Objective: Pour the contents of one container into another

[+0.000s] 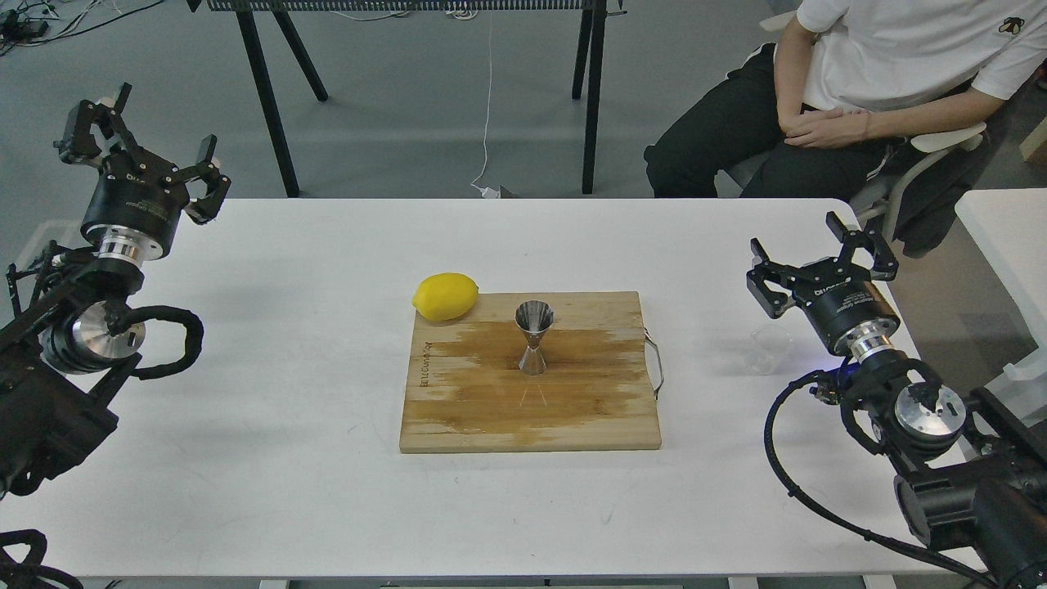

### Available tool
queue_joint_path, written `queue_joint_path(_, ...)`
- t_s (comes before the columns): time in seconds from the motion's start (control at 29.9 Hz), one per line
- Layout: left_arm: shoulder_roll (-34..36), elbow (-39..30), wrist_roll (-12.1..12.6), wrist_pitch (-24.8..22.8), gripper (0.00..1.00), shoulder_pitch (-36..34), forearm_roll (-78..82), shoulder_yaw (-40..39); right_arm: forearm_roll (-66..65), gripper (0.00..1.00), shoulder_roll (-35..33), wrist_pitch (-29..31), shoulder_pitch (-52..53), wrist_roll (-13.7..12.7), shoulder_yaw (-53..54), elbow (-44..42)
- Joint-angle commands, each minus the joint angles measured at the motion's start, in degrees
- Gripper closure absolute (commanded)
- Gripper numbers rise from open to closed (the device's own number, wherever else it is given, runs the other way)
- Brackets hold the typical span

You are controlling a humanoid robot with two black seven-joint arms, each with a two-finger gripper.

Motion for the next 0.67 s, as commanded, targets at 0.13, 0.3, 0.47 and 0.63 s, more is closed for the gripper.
queue_joint_path(0.13, 0.0, 0.0, 0.1, 0.3, 0.0, -0.6, 0.0, 0.0, -4.3, 0.0, -5.1, 3.2, 12.2, 5.2, -0.9, -8.5)
queue_joint_path(0.3, -0.1, 0.0, 0.3, 0.5, 0.0, -1.4, 0.0, 0.0, -4.4, 0.0, -5.6, 5.0, 17.0, 7.3, -6.9, -12.4)
queue_joint_path(0.47, -0.3, 0.0, 0.5, 0.5, 0.0, -1.8, 0.0, 0.0, -4.4, 0.0, -5.3, 5.0, 18.0, 9.5, -10.2, -13.5)
queue_joint_path(0.63, -0.3, 0.0, 0.5, 0.4, 0.0, -2.0, 0.0, 0.0, -4.4, 0.0, -5.2, 5.0, 18.0, 9.5, -10.2, -13.6)
